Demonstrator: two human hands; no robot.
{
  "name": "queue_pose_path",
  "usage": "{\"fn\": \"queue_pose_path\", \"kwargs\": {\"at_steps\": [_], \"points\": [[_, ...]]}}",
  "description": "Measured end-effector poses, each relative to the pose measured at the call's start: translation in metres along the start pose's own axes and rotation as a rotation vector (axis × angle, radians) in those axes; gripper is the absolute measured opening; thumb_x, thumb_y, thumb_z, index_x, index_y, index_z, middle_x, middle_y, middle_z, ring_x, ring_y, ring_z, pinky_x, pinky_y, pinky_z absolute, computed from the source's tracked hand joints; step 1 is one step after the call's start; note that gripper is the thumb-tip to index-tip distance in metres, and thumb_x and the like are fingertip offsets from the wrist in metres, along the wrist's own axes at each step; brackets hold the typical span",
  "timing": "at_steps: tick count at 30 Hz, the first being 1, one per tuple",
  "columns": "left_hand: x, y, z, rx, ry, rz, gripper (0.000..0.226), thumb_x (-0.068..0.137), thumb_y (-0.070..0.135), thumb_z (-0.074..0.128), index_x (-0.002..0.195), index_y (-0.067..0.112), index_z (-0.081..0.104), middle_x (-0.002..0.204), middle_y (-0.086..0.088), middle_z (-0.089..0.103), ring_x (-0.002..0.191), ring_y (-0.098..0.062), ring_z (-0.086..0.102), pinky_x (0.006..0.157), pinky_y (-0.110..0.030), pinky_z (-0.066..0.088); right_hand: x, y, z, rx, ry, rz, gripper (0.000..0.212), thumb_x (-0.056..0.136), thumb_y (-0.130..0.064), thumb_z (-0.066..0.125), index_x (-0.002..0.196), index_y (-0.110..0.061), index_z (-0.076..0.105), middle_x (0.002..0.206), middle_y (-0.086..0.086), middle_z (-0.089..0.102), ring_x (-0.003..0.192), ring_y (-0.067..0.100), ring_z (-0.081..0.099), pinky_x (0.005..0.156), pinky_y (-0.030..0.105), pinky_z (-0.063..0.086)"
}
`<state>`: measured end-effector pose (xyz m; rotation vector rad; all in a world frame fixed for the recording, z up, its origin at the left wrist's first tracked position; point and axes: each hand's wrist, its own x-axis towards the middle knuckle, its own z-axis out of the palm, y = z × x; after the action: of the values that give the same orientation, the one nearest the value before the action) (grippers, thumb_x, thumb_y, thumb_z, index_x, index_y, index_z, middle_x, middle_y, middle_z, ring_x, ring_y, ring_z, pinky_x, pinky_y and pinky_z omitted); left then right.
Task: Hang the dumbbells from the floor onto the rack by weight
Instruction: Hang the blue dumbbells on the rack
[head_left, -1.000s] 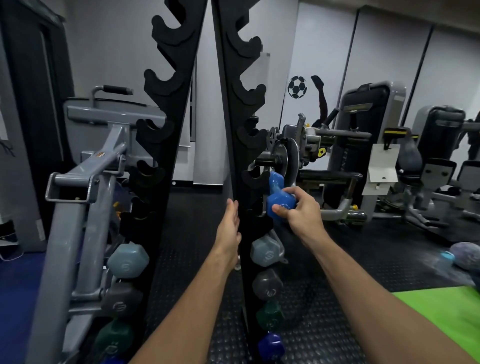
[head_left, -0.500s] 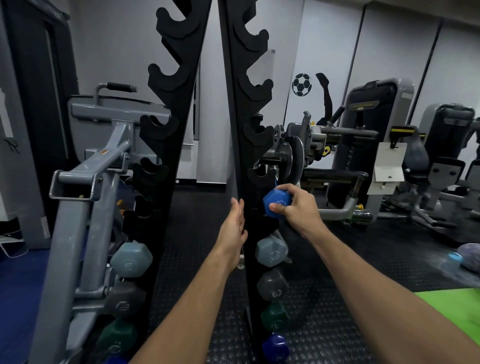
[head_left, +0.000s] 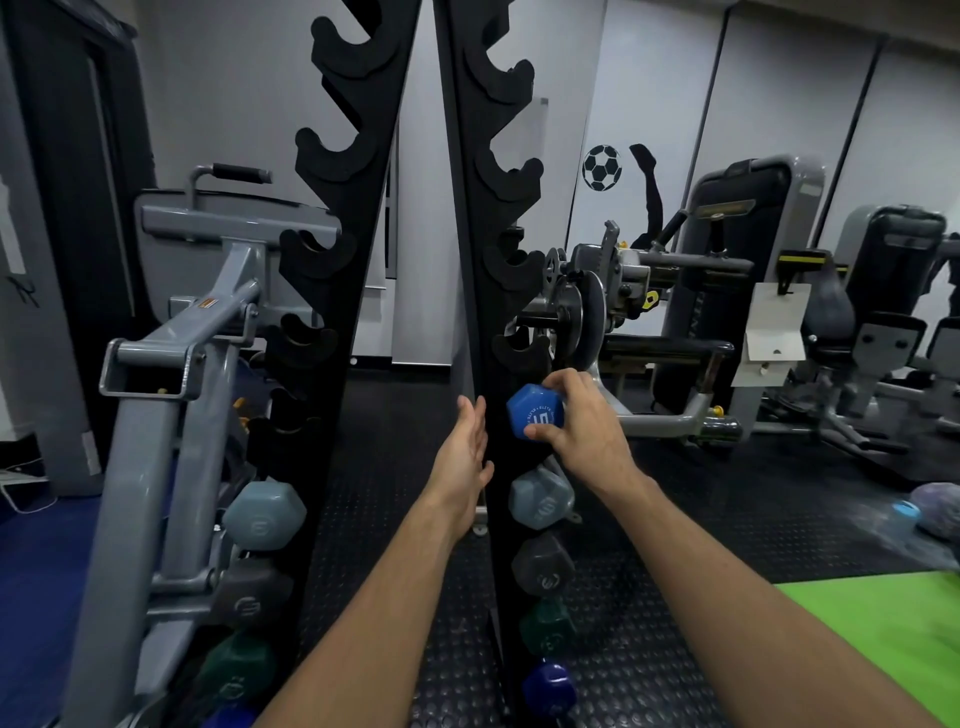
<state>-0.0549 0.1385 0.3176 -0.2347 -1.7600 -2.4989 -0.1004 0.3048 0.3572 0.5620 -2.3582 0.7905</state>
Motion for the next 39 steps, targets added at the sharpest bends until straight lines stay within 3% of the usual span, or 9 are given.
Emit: {"fn": "queue_pose_path", "kwargs": {"at_steps": [3,6,12,20,24,26,30,34,39], "points": [[0.000,-0.002,-0.001,0.001,0.001,0.005,0.073,0.099,0.072,0.024,0.160,0.033,0.026,0.168,0.006,0.025,0.155,-0.013,0.019,0.127,-0.049,0.014,-0.008,-0.006,0.006,-0.038,0.066,-0.014,0.062,0.079,-0.033,0.087,0.131,-0.025,0.054,0.126,-0.002,0.051,0.115,0.015,0.054,0.100,0.038,0.053],[0.001,-0.003,-0.003,0.008,0.007,0.014,0.072,0.099,0.071,0.025,0.160,0.033,0.028,0.167,0.007,0.026,0.155,-0.012,0.021,0.127,-0.049,0.014,-0.019,-0.014,0.018,-0.154,0.107,0.005,0.080,0.075,-0.046,0.087,0.141,-0.024,0.048,0.127,0.004,0.048,0.116,0.018,0.051,0.097,0.034,0.053],[0.003,-0.004,-0.005,0.002,0.021,0.015,0.073,0.099,0.071,0.024,0.159,0.030,0.033,0.164,0.006,0.034,0.153,-0.013,0.026,0.126,-0.049,0.018,-0.020,-0.007,0.024,-0.405,0.073,-0.117,0.082,0.082,-0.027,0.084,0.149,-0.011,0.041,0.135,0.014,0.046,0.114,0.028,0.051,0.089,0.039,0.057],[-0.011,0.002,-0.002,0.101,0.124,0.000,0.064,0.105,0.059,0.031,0.156,0.023,0.040,0.156,0.005,0.047,0.143,-0.017,0.043,0.120,-0.044,0.028,-0.036,-0.017,0.016,-0.421,0.099,-0.058,0.091,0.079,-0.033,0.084,0.154,-0.018,0.034,0.141,0.012,0.046,0.121,0.035,0.051,0.098,0.048,0.051],[-0.026,-0.012,-0.007,0.155,0.220,0.106,0.038,0.106,0.039,0.048,0.140,0.023,0.055,0.126,0.018,0.061,0.134,-0.014,0.054,0.115,-0.034,0.039,-0.075,-0.027,0.029,-0.320,0.202,-0.067,0.091,0.081,-0.039,0.081,0.156,-0.018,0.033,0.151,0.013,0.040,0.134,0.033,0.044,0.104,0.048,0.048],[-0.034,-0.027,-0.014,0.166,0.244,0.111,0.039,0.105,0.039,0.051,0.140,0.023,0.056,0.119,0.021,0.061,0.131,-0.013,0.056,0.116,-0.035,0.040,-0.095,-0.028,0.043,-0.226,0.169,-0.118,0.080,0.085,-0.041,0.076,0.153,-0.017,0.040,0.150,0.012,0.041,0.133,0.031,0.045,0.106,0.046,0.047],[-0.054,-0.061,-0.035,0.257,0.253,0.071,0.059,0.100,0.051,0.055,0.150,0.022,0.048,0.143,0.011,0.055,0.134,-0.010,0.052,0.118,-0.037,0.039,-0.128,-0.021,0.071,-0.056,0.089,-0.156,0.064,0.092,-0.041,0.070,0.147,-0.017,0.049,0.147,0.008,0.045,0.134,0.024,0.046,0.110,0.041,0.044],[-0.077,-0.096,-0.060,0.345,0.261,0.005,0.066,0.098,0.055,0.056,0.154,0.022,0.043,0.154,0.006,0.048,0.137,-0.007,0.046,0.116,-0.030,0.035,-0.164,-0.010,0.103,0.206,-0.188,0.111,0.067,0.092,-0.051,0.070,0.149,-0.025,0.048,0.145,-0.006,0.051,0.129,0.011,0.053,0.105,0.033,0.048],[-0.110,-0.163,-0.100,0.540,0.286,-0.171,0.069,0.097,0.061,0.053,0.153,0.020,0.045,0.156,0.001,0.046,0.141,-0.011,0.043,0.115,-0.027,0.031,-0.218,0.020,0.162,0.245,-0.496,0.343,0.078,0.087,-0.062,0.069,0.152,-0.027,0.046,0.150,-0.001,0.052,0.134,0.015,0.052,0.107,0.030,0.044]]}}
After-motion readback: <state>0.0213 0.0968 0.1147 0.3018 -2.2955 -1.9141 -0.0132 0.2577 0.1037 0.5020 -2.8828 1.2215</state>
